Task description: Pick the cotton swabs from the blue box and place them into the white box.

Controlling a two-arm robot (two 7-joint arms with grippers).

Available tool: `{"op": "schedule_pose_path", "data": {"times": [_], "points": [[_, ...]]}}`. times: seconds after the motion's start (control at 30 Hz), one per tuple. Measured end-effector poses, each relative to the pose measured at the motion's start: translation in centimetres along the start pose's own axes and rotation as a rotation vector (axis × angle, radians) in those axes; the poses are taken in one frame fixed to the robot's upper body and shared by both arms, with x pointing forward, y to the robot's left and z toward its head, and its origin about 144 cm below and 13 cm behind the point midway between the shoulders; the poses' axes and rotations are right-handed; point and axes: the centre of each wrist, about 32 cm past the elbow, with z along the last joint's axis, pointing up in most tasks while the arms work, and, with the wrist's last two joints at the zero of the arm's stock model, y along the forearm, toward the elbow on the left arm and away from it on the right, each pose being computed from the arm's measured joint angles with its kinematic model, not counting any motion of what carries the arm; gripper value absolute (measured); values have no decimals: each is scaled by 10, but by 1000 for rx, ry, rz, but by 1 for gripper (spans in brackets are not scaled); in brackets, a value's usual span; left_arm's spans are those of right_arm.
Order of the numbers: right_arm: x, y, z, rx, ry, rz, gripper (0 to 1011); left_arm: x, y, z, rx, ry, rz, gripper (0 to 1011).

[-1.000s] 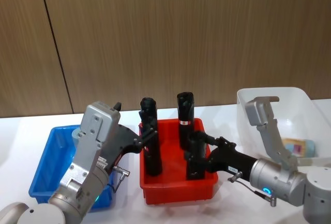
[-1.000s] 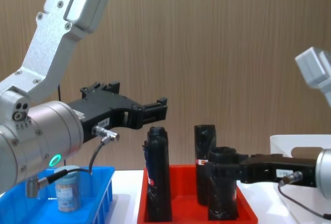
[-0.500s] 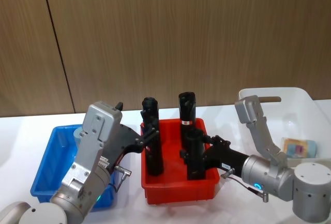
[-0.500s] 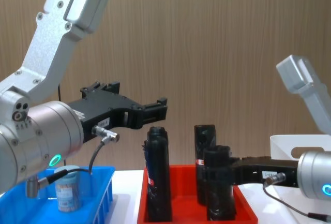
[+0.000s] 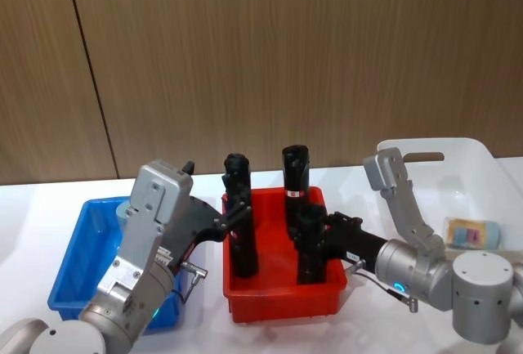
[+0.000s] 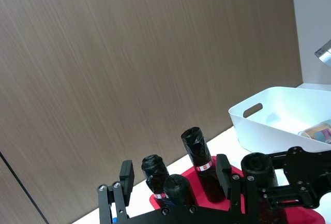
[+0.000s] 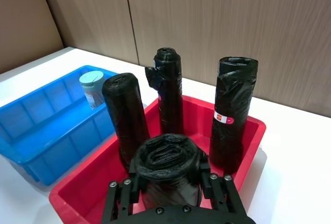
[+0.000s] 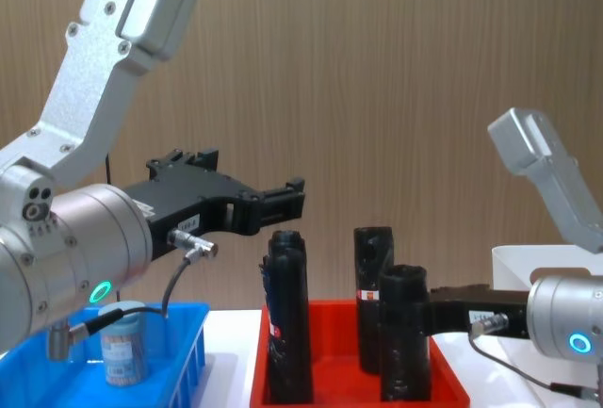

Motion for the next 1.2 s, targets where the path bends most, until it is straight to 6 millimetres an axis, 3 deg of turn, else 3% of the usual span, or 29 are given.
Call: {"op": "schedule_pose_path", "data": {"times": [0.17,0.33,0.83,1.2], "points": [[0,0,1,1,-5,-7,556,0,0,0,0,0,0,1003],[0,-1,5,13,-17,-12,509,0,0,0,0,0,0,1003],[-1,-24,30,119,-52,-39,436,0,0,0,0,0,0,1003],[13,-52,57,224,-79,-105,413,0,0,0,0,0,0,1003]]}}
